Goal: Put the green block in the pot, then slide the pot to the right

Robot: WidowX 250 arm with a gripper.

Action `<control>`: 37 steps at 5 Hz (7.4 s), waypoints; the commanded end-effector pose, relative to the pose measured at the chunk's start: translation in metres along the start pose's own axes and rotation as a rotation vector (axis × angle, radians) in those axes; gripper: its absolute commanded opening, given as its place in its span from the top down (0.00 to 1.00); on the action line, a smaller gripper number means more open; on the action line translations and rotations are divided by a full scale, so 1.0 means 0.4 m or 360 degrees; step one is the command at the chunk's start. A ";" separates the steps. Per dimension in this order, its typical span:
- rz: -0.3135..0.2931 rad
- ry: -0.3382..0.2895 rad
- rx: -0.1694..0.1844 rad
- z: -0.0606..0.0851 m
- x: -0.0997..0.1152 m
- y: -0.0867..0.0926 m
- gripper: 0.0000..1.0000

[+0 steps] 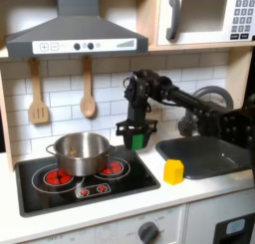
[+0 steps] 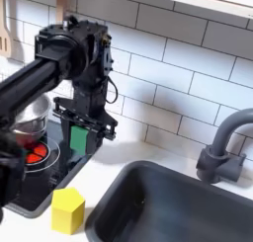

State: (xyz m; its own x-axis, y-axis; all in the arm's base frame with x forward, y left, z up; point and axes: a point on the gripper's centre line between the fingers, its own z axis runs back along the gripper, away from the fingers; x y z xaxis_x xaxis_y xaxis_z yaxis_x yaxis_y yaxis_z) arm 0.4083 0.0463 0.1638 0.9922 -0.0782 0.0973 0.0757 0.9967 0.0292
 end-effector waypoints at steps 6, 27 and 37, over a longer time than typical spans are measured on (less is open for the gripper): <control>0.0233 -0.0218 0.0093 0.146 -0.024 0.178 1.00; 0.0173 0.0066 0.0032 -0.008 -0.038 0.202 0.00; 0.0045 0.0090 -0.0048 0.010 -0.093 0.040 0.00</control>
State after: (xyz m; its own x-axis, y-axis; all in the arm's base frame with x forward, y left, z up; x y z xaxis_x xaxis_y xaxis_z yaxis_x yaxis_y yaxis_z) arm 0.3724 0.0642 0.1652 0.9977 -0.0511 0.0434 0.0513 0.9987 -0.0041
